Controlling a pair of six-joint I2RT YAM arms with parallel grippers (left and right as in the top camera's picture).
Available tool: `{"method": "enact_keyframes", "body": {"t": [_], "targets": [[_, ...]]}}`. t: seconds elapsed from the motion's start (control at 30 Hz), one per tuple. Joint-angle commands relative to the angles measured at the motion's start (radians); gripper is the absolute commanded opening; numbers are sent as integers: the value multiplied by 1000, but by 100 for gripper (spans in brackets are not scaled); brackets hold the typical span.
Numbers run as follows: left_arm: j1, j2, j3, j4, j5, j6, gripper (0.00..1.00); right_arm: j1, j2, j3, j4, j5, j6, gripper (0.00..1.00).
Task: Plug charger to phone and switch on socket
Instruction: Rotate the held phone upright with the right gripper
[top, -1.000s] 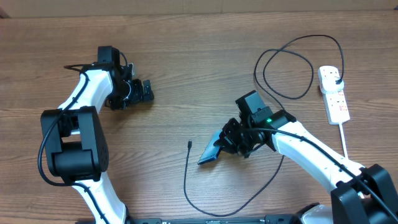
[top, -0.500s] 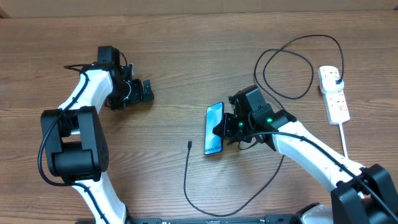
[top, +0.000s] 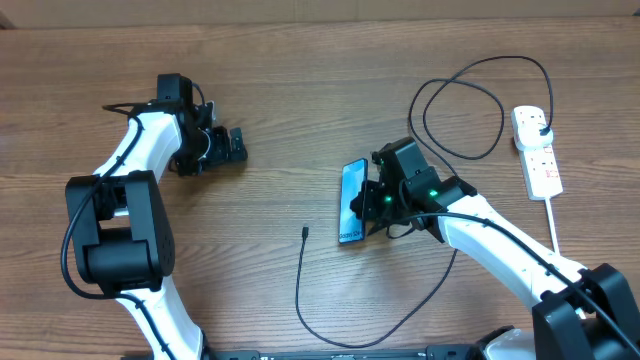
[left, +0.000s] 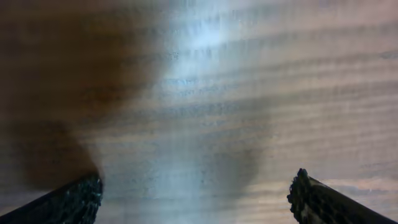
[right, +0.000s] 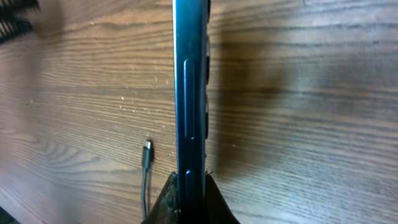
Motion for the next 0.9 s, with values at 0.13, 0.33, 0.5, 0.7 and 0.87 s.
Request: {"method": "enact_keyframes", "body": {"t": [0.13,0.33,0.5,0.7,0.87], "targets": [[0,3,-1,137,-20,-3,100,-8,-7,0,9,-53,-13,4],[0,3,-1,137,-19,-9,100,-8,-7,0,2,-53,-21,4],[0,3,-1,16,112,-93,99,-8,-7,0,2,-54,-20,4],[18,3,0,-2,752,55,100,-42,-7,0,55,-216,-82,4],[19,3,0,15,1203,193,100,-122,-7,0,223,-623,-166,4]]}}
